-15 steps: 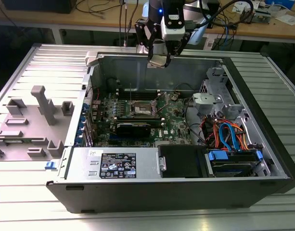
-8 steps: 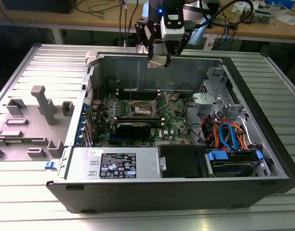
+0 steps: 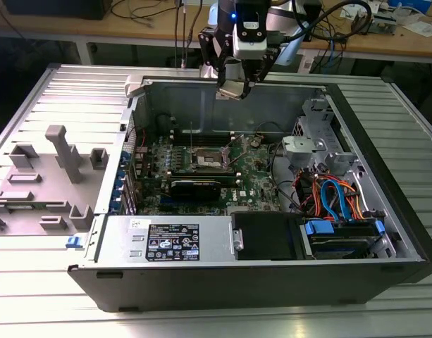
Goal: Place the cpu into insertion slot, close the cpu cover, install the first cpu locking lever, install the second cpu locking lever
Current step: 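Place the cpu into insertion slot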
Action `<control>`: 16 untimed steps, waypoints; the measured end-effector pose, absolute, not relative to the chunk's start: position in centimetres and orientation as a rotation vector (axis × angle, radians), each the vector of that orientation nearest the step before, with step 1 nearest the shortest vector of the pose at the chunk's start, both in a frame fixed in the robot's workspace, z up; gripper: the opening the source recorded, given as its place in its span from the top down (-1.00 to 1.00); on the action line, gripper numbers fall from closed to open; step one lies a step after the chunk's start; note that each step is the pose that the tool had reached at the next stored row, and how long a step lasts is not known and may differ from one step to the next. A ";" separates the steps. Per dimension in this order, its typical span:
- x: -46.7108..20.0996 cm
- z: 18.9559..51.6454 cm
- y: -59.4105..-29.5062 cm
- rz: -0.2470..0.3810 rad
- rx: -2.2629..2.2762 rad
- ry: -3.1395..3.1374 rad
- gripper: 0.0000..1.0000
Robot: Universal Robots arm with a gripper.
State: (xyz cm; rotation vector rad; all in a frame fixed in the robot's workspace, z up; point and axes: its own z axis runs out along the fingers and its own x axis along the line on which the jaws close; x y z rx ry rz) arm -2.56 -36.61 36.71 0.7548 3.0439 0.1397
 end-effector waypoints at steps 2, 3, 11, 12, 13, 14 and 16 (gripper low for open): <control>-2.6 36.7 -36.6 0.140 0.755 3.044 -0.08; -2.6 36.7 -36.6 0.140 0.755 3.044 -0.08; -2.6 36.7 -36.8 0.139 0.757 3.043 -0.08; -2.6 36.7 -36.8 0.138 0.761 3.042 -0.08; -2.6 36.7 -36.8 0.138 0.776 3.038 -0.08; -2.6 36.6 -36.8 0.137 0.797 3.032 -0.08; -2.6 36.6 -36.8 0.137 0.821 3.024 -0.08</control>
